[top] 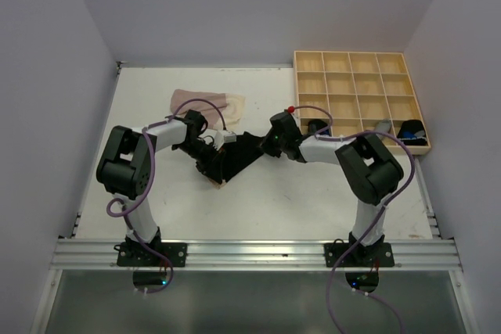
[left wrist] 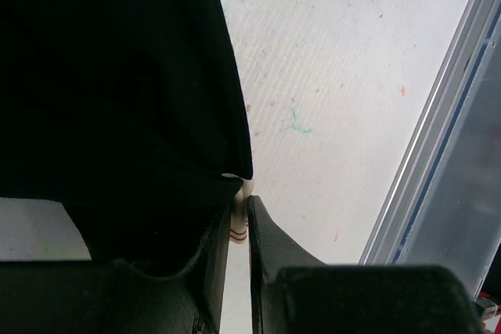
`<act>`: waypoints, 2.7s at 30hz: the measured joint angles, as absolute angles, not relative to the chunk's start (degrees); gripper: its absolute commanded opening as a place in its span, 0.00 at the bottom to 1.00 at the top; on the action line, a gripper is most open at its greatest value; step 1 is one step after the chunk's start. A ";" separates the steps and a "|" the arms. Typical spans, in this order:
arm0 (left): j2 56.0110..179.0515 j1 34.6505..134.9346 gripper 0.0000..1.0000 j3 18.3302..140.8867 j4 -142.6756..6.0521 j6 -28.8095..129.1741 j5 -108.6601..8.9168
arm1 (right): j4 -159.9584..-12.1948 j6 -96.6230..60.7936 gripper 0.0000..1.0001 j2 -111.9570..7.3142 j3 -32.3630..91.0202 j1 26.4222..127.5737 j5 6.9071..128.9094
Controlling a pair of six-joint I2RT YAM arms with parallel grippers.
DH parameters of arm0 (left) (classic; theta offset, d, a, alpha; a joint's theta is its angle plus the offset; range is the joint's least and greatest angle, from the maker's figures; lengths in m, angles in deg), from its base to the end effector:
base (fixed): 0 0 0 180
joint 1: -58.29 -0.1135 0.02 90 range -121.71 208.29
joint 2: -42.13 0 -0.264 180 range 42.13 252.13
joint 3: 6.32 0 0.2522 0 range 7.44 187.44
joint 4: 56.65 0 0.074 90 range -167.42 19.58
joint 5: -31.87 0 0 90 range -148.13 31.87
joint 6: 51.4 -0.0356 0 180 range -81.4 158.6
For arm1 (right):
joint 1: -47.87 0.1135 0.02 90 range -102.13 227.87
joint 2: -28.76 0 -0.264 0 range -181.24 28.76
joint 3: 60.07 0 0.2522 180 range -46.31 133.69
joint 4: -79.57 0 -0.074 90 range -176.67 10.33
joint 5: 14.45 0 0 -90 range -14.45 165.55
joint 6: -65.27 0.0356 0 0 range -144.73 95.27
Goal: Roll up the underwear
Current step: Fold the underwear
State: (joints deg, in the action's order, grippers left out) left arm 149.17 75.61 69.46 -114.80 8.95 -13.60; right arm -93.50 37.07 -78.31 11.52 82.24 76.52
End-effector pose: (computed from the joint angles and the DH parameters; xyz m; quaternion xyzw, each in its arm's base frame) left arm 0.2923 -0.1173 0.1357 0.3706 0.8480 -0.3762 0.0454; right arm 0.3171 0.2162 0.1456 0.2202 0.8881 0.2950 0.2753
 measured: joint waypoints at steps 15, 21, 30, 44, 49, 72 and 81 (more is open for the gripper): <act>148.84 75.61 0.20 68.69 -114.77 7.97 -13.62 | -91.82 34.65 0.27 -73.08 9.18 81.80 76.54; 148.21 75.61 0.21 67.64 -114.80 7.36 -13.58 | -91.29 32.28 0.23 -65.35 11.41 81.50 75.84; 147.64 75.64 0.21 67.03 -115.04 5.87 -13.64 | -93.96 32.70 0.20 -73.96 20.50 81.52 69.90; 145.96 75.72 0.31 65.15 -114.77 4.30 -13.86 | -103.27 38.34 0.17 -84.91 12.24 82.00 64.11; 144.54 75.86 0.37 63.80 -114.53 2.86 -13.82 | -103.21 38.19 0.24 -83.71 11.63 82.04 64.11; 144.21 76.12 0.38 63.67 -115.04 -0.05 -13.88 | -79.86 24.24 0.46 -100.67 47.45 83.64 61.31; 144.36 76.38 0.39 64.19 -116.65 -4.47 -14.04 | -72.72 8.42 0.47 -103.33 57.96 83.44 52.72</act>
